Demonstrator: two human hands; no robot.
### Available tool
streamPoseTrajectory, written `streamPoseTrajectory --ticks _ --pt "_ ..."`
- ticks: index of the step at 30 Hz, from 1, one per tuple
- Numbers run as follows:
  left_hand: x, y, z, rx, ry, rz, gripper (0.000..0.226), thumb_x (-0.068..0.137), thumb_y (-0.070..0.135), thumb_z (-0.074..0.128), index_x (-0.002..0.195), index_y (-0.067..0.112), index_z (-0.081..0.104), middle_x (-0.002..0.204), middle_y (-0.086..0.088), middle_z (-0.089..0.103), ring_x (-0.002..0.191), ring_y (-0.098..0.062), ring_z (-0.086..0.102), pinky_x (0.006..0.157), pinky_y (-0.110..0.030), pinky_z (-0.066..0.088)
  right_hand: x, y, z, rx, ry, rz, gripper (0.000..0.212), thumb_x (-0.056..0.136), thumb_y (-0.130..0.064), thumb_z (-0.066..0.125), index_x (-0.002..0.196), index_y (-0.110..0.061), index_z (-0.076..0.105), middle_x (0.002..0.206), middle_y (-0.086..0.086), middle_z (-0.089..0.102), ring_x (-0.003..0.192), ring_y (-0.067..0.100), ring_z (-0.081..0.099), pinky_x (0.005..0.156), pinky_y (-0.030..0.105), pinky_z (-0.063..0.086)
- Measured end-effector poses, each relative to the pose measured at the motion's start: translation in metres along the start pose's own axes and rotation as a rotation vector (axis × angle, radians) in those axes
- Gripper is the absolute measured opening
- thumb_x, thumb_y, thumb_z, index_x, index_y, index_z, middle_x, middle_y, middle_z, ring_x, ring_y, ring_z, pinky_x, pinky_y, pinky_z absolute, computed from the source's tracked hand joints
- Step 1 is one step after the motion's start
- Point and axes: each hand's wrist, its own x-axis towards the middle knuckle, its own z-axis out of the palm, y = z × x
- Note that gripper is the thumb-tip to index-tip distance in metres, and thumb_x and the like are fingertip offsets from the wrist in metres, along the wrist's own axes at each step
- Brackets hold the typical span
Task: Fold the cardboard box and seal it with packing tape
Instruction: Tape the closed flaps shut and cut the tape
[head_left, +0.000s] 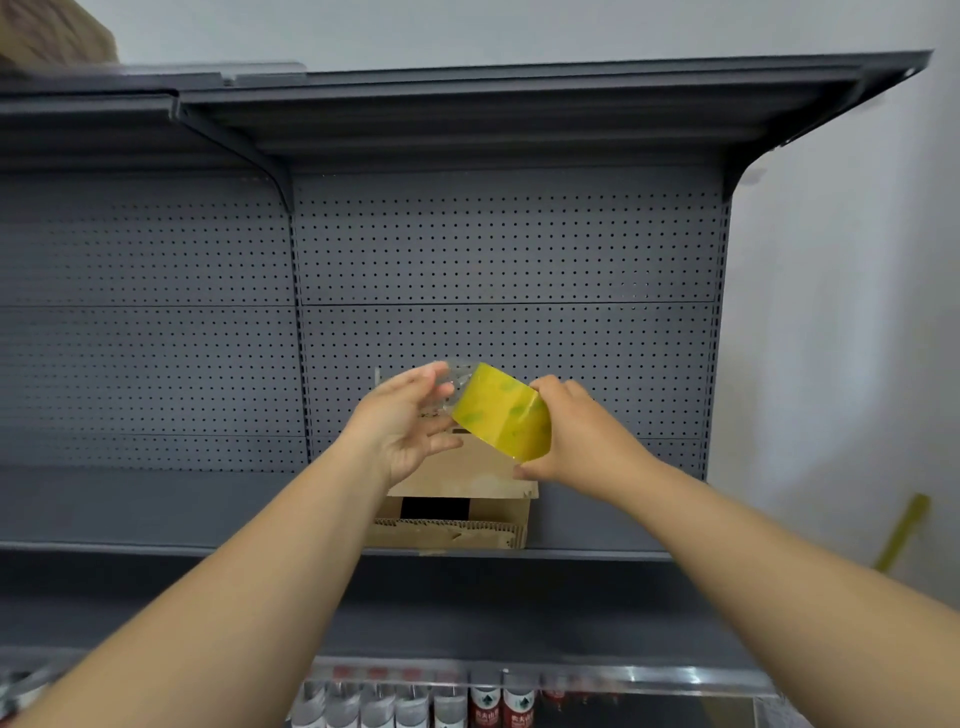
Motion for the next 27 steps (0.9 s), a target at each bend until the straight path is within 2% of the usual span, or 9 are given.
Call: streamPoseTrajectory --ticks 3,5,10,12,15,17,20,23,27 --pt "0.006 0.004 0.004 -0.034 0.034 0.095 0.016 0.096 0.021 0.048 0.095 0.014 0.062 0.092 -0.005 0.056 0.079 -0.031 0.062 0.065 -0.045 0.053 0.006 -0.003 0.002 0.27 -0.032 0.063 0.075 0.065 -0.044 0.079 0.127 -0.024 0.04 0.121 -0.003 0.041 0.11 0.014 0.046 0.092 0.03 0.044" --pt "0.009 0.008 0.003 0.009 0.006 0.14 0.016 0.096 0.021 0.048 0.092 0.015 0.063 0.089 -0.004 0.057 0.075 -0.025 0.061 0.064 -0.041 0.054 0.011 -0.004 0.007 0.606 -0.029 0.143 0.062 0.074 -0.05 0.07 0.124 -0.023 0.045 0.124 -0.003 0.044 0.109 0.014 0.05 0.093 0.035 0.049" --pt "0.017 0.019 -0.002 0.043 -0.061 0.181 0.02 0.096 0.019 0.048 0.089 0.015 0.065 0.089 -0.004 0.06 0.079 -0.024 0.063 0.067 -0.038 0.056 0.034 -0.001 0.038 1.253 0.101 0.623 0.043 0.09 -0.047 0.051 0.11 -0.01 0.06 0.108 0.008 0.061 0.096 0.023 0.057 0.074 0.035 0.054" --pt "0.021 0.025 -0.005 0.04 -0.084 0.185 0.02 0.096 0.02 0.047 0.09 0.015 0.065 0.09 -0.004 0.06 0.081 -0.026 0.061 0.073 -0.041 0.054 0.038 0.001 0.042 1.429 -0.044 0.719 0.045 0.086 -0.049 0.056 0.115 -0.015 0.06 0.105 0.008 0.058 0.093 0.024 0.055 0.073 0.036 0.051" --pt "0.027 0.029 -0.013 0.075 -0.129 0.164 0.02 0.096 0.02 0.048 0.088 0.015 0.066 0.088 -0.003 0.063 0.077 -0.025 0.062 0.065 -0.037 0.053 0.04 0.0 0.036 1.66 -0.359 0.586 0.052 0.085 -0.061 0.046 0.111 -0.02 0.064 0.115 0.013 0.065 0.103 0.033 0.06 0.092 0.05 0.047" --pt "0.032 0.033 -0.022 0.075 -0.175 0.149 0.019 0.095 0.019 0.049 0.088 0.014 0.066 0.087 -0.003 0.064 0.083 -0.024 0.063 0.068 -0.037 0.053 0.043 -0.001 0.033 1.688 -0.409 0.465 0.053 0.086 -0.059 0.045 0.117 -0.019 0.062 0.119 0.015 0.065 0.101 0.035 0.063 0.093 0.054 0.045" --pt "0.04 0.044 -0.046 0.207 -0.287 0.139 0.013 0.086 0.014 0.057 0.095 0.011 0.066 0.096 -0.004 0.066 0.103 -0.02 0.06 0.093 -0.045 0.046 0.05 0.0 0.029 1.679 -0.328 0.346 0.046 0.081 -0.044 0.058 0.117 -0.015 0.06 0.108 0.013 0.066 0.09 0.029 0.066 0.081 0.046 0.055" --pt "0.044 0.056 -0.073 0.455 -0.426 0.019 0.042 0.064 0.005 0.072 0.104 0.014 0.066 0.107 -0.003 0.07 0.112 -0.016 0.06 0.099 -0.042 0.041 0.054 0.001 0.018 1.41 -0.213 0.169 0.04 0.073 -0.026 0.068 0.111 -0.015 0.06 0.091 0.003 0.061 0.079 0.018 0.064 0.072 0.033 0.056" --pt "0.047 0.068 -0.095 0.435 -0.584 -0.204 0.059 0.057 0.011 0.065 0.116 0.006 0.064 0.127 -0.014 0.061 0.119 -0.024 0.057 0.098 -0.046 0.043 0.057 -0.004 0.012 1.019 -0.075 0.081 0.051 0.071 -0.013 0.077 0.116 -0.021 0.056 0.108 -0.001 0.063 0.097 0.017 0.064 0.083 0.032 0.054"
